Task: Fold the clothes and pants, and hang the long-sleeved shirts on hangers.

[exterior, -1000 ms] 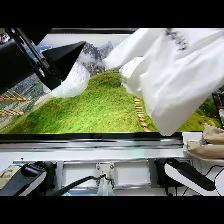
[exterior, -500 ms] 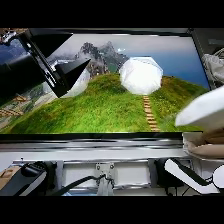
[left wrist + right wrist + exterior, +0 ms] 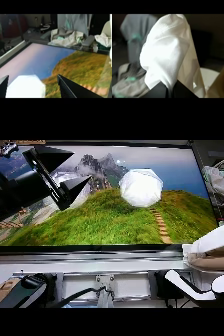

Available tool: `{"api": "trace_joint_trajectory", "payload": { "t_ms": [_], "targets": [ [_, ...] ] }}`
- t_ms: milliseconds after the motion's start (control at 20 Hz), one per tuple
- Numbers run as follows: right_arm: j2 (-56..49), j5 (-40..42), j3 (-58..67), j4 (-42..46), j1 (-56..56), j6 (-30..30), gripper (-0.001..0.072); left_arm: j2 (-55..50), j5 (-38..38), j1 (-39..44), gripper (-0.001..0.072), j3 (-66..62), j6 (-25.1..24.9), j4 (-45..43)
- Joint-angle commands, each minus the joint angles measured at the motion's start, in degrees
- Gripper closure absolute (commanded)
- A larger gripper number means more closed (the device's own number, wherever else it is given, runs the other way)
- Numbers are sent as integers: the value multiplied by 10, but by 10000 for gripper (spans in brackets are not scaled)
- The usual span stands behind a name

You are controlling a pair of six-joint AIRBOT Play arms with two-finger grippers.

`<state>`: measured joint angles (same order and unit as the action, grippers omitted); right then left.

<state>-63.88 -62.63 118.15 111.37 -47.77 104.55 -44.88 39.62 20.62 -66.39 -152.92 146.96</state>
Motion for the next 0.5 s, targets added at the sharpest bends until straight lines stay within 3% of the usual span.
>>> {"api": "trace_joint_trajectory", "payload": {
  "t_ms": [0, 100, 450],
  "targets": [
    [1, 51, 1, -5, -60, 28, 686, -7, 0, 0, 53, 11, 0, -4],
    [1, 76, 1, -8, -87, 57, 686, -15, 0, 0, 53, 12, 7, -4],
    [-5, 94, -8, -68, -176, 64, 686, -23, 0, 0, 53, 12, 26, -4]
  ]
}}
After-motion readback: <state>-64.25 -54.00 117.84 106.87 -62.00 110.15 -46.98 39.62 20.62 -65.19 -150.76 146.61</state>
